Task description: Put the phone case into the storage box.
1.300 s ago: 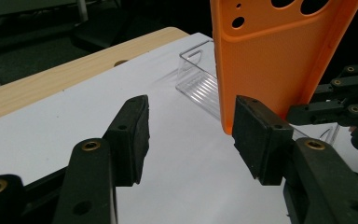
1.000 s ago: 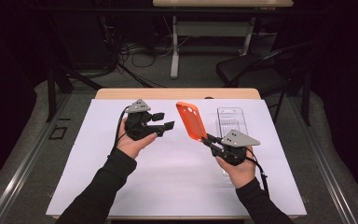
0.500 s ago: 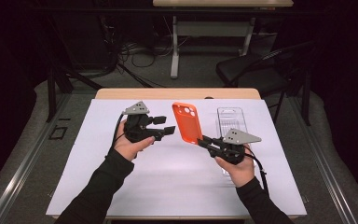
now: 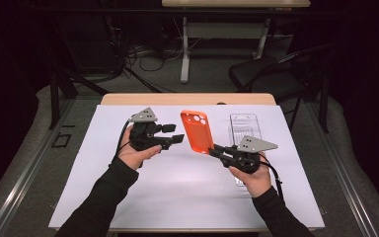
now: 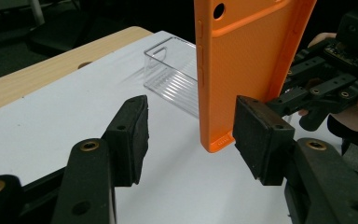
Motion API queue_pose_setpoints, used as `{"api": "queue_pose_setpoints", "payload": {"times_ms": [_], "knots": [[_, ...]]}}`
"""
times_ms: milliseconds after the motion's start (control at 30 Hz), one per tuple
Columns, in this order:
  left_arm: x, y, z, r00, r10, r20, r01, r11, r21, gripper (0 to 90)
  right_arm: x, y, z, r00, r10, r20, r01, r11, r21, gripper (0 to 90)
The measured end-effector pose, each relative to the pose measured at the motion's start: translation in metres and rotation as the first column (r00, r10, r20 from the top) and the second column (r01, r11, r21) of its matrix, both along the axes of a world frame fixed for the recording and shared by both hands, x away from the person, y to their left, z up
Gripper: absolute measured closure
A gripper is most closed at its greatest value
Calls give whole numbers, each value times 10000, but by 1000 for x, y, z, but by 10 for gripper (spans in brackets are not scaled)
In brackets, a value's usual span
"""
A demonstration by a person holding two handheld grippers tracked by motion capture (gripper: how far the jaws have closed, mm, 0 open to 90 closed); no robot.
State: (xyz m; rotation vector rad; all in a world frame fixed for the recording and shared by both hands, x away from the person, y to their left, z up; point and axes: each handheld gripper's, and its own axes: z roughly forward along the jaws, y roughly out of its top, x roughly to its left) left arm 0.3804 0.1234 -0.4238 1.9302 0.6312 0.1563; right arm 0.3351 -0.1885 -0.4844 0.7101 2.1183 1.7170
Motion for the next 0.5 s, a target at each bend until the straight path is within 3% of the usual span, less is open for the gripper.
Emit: {"api": "queue_pose_setpoints", "payload": {"times_ms": [500], "knots": [[1, -3, -3, 9962, -843, -208, 835, 9958, -384, 509, 0, -1, 1, 9990, 443, -74, -443, 9990, 111, 805]]}}
